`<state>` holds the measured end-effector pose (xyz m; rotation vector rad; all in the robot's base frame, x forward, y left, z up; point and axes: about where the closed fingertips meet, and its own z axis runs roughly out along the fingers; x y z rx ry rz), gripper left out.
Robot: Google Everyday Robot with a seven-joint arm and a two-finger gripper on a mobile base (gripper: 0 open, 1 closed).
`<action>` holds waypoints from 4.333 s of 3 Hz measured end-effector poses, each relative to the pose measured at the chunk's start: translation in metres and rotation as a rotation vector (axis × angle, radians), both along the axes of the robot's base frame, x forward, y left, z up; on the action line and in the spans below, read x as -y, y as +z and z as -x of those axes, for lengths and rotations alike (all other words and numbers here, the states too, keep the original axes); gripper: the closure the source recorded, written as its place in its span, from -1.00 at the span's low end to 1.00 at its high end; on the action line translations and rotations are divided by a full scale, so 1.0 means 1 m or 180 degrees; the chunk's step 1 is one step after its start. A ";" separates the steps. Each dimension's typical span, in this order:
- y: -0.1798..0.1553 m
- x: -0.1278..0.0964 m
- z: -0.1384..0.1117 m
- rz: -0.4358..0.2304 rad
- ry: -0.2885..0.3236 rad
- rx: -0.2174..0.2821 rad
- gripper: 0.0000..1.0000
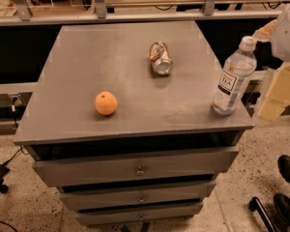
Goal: Move blue plastic bottle near orange can
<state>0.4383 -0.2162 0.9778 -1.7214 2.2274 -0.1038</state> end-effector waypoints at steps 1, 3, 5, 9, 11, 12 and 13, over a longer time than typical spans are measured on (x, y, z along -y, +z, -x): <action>0.000 0.000 0.000 0.0000 -0.0003 0.0008 -1.00; 0.013 0.011 -0.009 0.0015 -0.0167 0.0311 -1.00; 0.019 0.009 -0.018 -0.0166 -0.0184 0.0273 -1.00; -0.013 -0.011 -0.058 -0.1073 0.0055 -0.0037 -0.68; -0.010 -0.012 -0.058 -0.1072 0.0057 -0.0033 0.40; -0.010 -0.013 -0.058 -0.1073 0.0063 -0.0025 0.84; -0.009 -0.015 -0.059 -0.1073 0.0067 -0.0018 1.00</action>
Offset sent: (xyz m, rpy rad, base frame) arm 0.0119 -0.0100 0.0140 -0.0057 -0.1104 -0.0500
